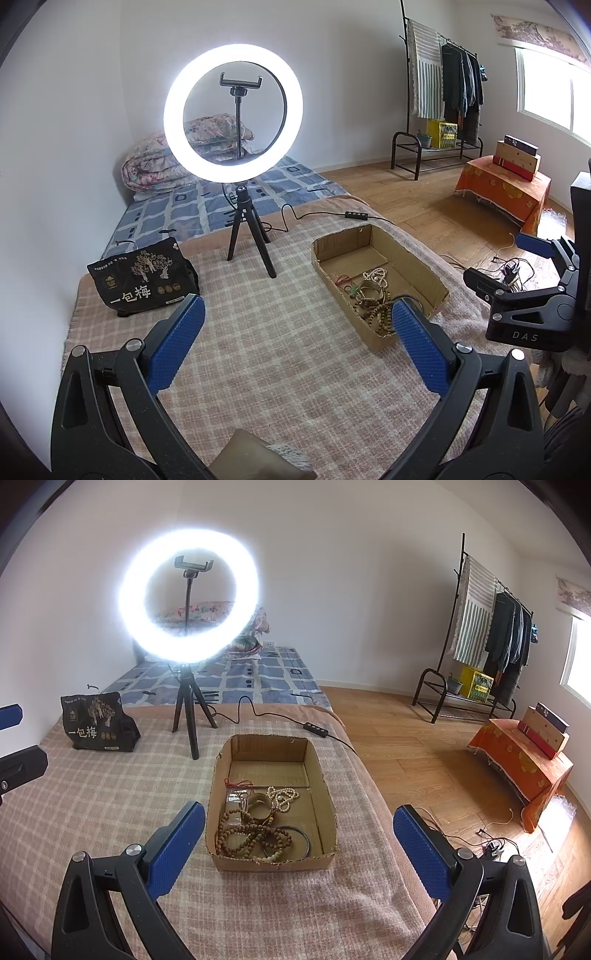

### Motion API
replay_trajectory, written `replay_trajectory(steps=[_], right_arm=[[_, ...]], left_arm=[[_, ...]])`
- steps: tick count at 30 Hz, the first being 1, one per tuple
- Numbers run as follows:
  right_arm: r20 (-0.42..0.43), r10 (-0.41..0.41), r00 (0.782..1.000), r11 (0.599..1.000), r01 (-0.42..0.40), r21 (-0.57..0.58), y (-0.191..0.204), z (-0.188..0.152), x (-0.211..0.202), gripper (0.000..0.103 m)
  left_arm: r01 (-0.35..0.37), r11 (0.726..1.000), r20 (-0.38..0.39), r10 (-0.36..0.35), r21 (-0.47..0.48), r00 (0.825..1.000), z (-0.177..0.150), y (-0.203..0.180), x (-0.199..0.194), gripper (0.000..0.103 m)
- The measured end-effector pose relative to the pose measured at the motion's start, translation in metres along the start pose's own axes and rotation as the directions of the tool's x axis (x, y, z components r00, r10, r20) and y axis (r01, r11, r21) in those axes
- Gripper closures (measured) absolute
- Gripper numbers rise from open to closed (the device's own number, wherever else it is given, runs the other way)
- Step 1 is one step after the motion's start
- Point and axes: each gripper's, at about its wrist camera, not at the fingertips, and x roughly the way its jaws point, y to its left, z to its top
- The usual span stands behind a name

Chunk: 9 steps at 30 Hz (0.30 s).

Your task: Organize jewelry

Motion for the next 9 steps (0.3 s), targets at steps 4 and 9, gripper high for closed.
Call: replay_trajectory(steps=[4, 9], right_arm=[[-0.001, 0.001, 1.0, 1.0, -0.001, -0.006, 0.0014, -0.0002, 0.0, 0.0], [-0.004, 0.003, 1.0, 1.0, -0.003, -0.013, 0.0042, 0.0006, 0.0006, 0.0]], left_arm=[[-0.008, 1.0, 0.01, 0.008, -0.007, 1.0, 0.0021, 0.0019, -0.0025, 0.0], [-0.018, 1.0, 0.03, 0.019, -0.015, 0.999, 0.0032, 0.0042, -0.0065, 0.0]])
